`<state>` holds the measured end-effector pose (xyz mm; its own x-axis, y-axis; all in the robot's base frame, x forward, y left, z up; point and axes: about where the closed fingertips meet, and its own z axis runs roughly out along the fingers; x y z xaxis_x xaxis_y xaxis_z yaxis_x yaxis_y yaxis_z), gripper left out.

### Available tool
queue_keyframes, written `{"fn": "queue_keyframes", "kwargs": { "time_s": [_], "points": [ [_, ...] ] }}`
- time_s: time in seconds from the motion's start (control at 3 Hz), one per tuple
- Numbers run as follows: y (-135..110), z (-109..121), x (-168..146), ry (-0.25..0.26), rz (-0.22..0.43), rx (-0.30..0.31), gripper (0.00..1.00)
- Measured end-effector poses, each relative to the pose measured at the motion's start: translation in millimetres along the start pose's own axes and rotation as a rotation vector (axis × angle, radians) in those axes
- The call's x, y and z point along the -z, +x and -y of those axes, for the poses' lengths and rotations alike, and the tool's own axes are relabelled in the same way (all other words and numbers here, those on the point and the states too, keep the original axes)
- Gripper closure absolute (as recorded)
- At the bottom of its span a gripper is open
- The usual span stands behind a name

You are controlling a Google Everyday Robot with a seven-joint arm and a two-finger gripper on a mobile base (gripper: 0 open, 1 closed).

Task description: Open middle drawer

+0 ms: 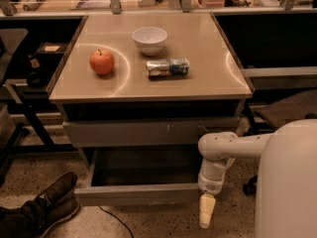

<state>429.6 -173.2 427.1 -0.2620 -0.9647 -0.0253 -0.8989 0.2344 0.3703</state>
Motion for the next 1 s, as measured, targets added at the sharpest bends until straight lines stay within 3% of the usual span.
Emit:
{"fn": "queue_keyframes", "kwargs": {
  "time_s": [0.33, 0.67, 1.0],
  "points": [
    [8.6, -12.1, 2.9, -0.047, 0.019, -0.004, 0.00],
    [31.9, -45.9, 9.2, -0.109, 0.034, -0.038, 0.00],
    [37.7, -55.7, 11.0, -0.128, 0.041, -0.044, 0.00]
  ]
}}
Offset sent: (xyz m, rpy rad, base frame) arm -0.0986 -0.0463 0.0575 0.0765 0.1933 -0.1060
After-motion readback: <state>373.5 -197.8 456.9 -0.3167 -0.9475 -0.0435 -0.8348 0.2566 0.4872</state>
